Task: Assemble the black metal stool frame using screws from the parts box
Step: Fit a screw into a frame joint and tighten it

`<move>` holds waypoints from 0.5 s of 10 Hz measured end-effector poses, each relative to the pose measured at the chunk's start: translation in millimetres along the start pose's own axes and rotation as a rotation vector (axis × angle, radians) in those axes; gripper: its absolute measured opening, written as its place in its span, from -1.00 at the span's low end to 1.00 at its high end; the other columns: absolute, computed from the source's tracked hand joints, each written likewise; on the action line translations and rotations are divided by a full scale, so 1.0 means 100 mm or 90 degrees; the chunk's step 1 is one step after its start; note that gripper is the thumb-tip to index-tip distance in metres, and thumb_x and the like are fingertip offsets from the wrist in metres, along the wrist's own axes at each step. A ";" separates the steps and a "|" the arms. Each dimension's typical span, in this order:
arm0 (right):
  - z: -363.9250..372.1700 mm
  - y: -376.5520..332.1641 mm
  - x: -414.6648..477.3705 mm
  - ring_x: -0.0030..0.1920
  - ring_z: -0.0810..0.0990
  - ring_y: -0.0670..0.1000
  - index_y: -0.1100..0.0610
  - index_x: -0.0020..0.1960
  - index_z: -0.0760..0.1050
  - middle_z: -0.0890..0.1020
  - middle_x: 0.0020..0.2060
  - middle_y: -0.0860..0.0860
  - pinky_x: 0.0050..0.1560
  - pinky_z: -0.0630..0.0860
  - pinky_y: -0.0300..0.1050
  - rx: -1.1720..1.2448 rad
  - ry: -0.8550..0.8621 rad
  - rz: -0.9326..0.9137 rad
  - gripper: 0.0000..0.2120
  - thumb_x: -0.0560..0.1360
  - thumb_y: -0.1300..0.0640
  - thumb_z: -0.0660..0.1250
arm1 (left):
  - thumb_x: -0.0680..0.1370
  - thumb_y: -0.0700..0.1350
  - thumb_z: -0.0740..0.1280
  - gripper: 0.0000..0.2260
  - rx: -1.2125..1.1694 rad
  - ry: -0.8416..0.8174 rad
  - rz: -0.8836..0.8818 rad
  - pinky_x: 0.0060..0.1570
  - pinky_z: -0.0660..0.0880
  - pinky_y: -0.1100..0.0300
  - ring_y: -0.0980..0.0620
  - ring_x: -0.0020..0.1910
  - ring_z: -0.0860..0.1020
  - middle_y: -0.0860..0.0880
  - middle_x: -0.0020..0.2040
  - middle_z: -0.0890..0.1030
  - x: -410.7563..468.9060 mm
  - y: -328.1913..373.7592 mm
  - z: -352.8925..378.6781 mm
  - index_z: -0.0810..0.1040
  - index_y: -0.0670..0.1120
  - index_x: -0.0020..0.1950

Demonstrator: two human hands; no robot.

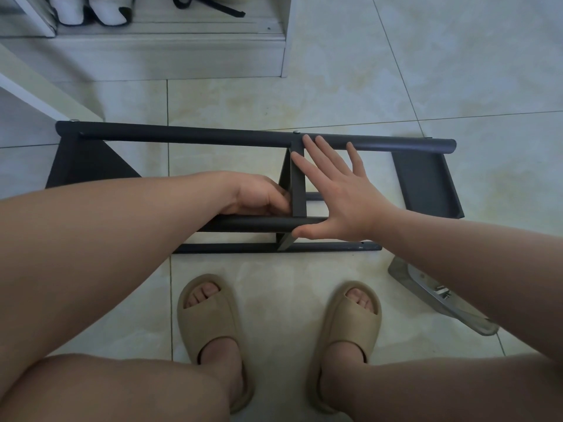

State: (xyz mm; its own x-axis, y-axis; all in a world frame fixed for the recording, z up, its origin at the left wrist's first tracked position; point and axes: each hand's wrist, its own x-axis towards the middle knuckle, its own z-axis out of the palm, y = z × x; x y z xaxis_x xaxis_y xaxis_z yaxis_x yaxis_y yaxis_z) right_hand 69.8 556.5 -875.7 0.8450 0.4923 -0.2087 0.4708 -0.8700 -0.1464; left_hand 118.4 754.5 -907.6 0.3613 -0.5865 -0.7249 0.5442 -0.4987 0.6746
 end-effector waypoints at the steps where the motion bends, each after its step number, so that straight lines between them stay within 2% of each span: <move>1: 0.01 0.00 0.00 0.62 -0.30 0.02 0.01 0.67 -0.15 -0.23 0.64 0.03 0.55 -0.27 0.31 -0.001 0.002 -0.001 0.15 0.29 -0.63 0.03 | 0.59 -0.31 0.24 -0.83 -0.017 -0.030 -0.025 0.10 0.50 0.09 -0.04 -0.10 0.61 -0.09 -0.14 0.68 0.00 -0.01 -0.01 0.61 -0.15 -0.04; 2: 0.01 0.00 0.00 0.62 -0.30 0.03 0.01 0.67 -0.15 -0.23 0.64 0.03 0.55 -0.27 0.32 0.003 0.005 -0.002 0.15 0.30 -0.62 0.04 | 0.62 -0.18 0.23 -0.83 -0.019 -0.052 -0.090 0.03 0.52 0.09 -0.01 -0.10 0.57 -0.08 -0.09 0.64 0.01 -0.01 -0.02 0.61 -0.14 0.08; 3: 0.02 0.01 0.00 0.62 -0.30 0.02 0.00 0.66 -0.15 -0.23 0.64 0.03 0.55 -0.28 0.32 0.002 0.006 -0.003 0.15 0.30 -0.63 0.04 | 0.60 -0.15 0.28 -0.83 0.036 -0.016 -0.101 -0.08 0.54 0.13 0.02 -0.22 0.58 -0.07 -0.17 0.65 0.02 0.00 -0.02 0.64 -0.16 0.08; 4: 0.02 0.01 0.00 0.62 -0.30 0.02 0.00 0.67 -0.15 -0.23 0.64 0.02 0.55 -0.29 0.31 0.004 0.007 -0.003 0.15 0.30 -0.63 0.05 | 0.57 -0.24 0.29 -0.87 0.062 0.001 -0.039 -0.21 0.53 0.24 0.01 -0.25 0.63 -0.06 -0.21 0.68 0.02 0.01 -0.01 0.65 -0.17 -0.03; 5: 0.02 0.01 0.00 0.62 -0.30 0.02 0.01 0.67 -0.14 -0.23 0.64 0.03 0.55 -0.29 0.31 0.003 0.009 -0.004 0.15 0.30 -0.63 0.05 | 0.56 -0.30 0.28 -0.84 0.051 0.009 -0.010 -0.12 0.55 0.23 0.02 -0.19 0.67 -0.08 -0.18 0.71 0.01 0.01 -0.01 0.65 -0.15 -0.07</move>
State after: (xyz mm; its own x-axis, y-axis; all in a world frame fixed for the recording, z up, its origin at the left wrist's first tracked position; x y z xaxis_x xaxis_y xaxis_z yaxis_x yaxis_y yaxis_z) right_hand 70.0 556.0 -877.4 0.8458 0.4970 -0.1940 0.4745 -0.8670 -0.1522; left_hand 120.1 753.9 -908.2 0.3636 -0.5694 -0.7372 0.4878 -0.5578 0.6715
